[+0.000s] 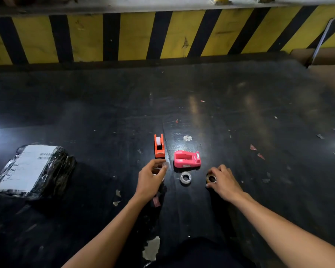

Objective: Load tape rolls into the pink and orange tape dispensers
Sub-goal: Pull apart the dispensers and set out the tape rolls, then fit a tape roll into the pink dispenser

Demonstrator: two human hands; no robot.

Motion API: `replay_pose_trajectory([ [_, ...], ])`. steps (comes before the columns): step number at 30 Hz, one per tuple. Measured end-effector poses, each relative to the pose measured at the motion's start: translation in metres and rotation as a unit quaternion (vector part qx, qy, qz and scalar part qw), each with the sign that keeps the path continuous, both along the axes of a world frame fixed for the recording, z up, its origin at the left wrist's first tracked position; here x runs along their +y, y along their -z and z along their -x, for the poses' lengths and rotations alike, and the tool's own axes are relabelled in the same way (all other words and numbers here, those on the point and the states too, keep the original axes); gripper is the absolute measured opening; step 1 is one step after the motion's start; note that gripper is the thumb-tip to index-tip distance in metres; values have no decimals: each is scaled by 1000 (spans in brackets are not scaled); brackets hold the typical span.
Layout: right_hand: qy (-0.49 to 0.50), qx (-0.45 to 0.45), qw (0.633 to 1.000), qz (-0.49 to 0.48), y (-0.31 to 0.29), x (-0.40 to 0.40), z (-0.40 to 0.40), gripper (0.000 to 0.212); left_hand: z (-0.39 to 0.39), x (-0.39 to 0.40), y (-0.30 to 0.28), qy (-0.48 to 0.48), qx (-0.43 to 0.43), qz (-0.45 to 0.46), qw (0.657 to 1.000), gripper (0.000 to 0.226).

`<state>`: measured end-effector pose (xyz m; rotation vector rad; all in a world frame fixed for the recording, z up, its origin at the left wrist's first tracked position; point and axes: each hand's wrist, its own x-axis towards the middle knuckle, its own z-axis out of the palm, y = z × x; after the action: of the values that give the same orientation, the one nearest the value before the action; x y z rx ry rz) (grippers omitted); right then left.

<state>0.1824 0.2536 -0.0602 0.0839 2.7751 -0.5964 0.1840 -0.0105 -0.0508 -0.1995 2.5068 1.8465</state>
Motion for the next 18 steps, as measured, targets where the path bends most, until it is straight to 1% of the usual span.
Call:
replay_pose_trajectory([
  [4,-17,-34,999,1,-4,3,7,55,-2,-4,1,9,-14,1,1000,18],
  [6,-28,-12,999,-26,-6,1,10,57,-2,-4,2,9,-20,-4,1000,18],
  [7,-30,20,999,-31,-7,-2,11,53,-2,-5,3,8,-23,-6,1000,18],
  [9,-37,74,997,3,-10,-13,12,41,-2,-5,2,7,-26,-5,1000,19],
  [11,-67,70,994,48,-11,-28,13,34,-2,-5,1,10,-29,3,1000,20],
  [13,-102,47,991,67,-10,-42,14,37,-1,-4,0,13,-28,10,999,20],
  [16,-143,19,989,26,-5,-57,17,50,-1,-6,-3,13,-25,20,999,20],
  [18,-170,20,985,5,0,-61,19,55,-1,-6,-4,15,-25,20,999,19],
])
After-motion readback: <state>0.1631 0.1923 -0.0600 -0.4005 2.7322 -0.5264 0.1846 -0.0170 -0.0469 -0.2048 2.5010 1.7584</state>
